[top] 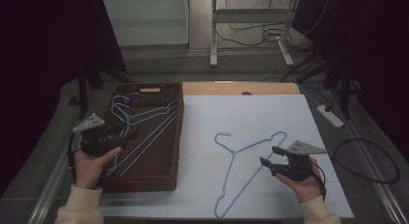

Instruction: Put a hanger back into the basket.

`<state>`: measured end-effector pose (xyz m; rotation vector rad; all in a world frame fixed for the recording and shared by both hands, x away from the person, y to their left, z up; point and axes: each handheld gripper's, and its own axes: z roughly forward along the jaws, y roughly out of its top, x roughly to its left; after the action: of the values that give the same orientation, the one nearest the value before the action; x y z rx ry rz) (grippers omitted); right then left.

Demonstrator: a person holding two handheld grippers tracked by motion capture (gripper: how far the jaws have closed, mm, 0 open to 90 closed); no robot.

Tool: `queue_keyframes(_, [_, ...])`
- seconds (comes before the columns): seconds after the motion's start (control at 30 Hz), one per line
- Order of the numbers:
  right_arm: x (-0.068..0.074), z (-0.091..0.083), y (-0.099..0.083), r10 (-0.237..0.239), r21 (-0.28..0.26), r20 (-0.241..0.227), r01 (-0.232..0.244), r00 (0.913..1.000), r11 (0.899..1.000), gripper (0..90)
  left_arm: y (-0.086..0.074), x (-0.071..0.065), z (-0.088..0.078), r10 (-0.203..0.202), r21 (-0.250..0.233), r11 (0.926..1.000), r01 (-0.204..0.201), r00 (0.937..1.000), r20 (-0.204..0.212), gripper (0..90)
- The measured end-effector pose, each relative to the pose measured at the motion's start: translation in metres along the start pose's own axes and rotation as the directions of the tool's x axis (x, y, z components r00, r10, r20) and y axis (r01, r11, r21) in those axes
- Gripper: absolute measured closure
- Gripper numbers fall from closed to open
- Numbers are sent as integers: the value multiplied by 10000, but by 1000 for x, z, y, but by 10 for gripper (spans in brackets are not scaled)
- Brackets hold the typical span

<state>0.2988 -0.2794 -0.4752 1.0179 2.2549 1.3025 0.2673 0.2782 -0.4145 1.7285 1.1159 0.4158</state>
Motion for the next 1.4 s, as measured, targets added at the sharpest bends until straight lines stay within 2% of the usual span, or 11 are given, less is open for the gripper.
queue_keyframes(0.13, [-2,-1,0,-31,58,14,31,10000,10000,332,-1,-10,-1,236,-49,9997,-235,9995,209,368])
queue_keyframes(0.17, [-2,-1,-1,-75,85,18,75,10000,9999,331,-1,-17,0,421,-33,9991,-421,9985,344,360])
queue_keyframes(0.37, [-3,-2,-1,-143,119,-52,144,9999,9998,331,-6,-46,8,963,42,9953,-968,9933,643,356])
queue_keyframes(0.47, [-5,-1,-1,-157,223,-121,160,9998,9996,330,-9,-54,9,1110,110,9936,-1121,9911,736,353])
queue_keyframes(0.6, [-6,-1,-2,-180,267,-172,184,9997,9995,330,-15,-60,11,1042,49,9945,-1050,9913,805,356])
queue_keyframes(0.73, [-6,-1,-2,-164,302,-207,171,9997,9994,330,-19,-67,18,1197,258,9921,-1226,9882,959,356])
queue_keyframes(1.3, [-3,-1,-2,-314,335,-157,319,9994,9989,330,-24,-74,34,1325,532,9887,-1401,9831,1265,354])
queue_keyframes(1.4, [-5,-1,-2,-326,387,-129,331,9994,9987,330,-25,-74,36,1326,506,9889,-1395,9839,1195,357])
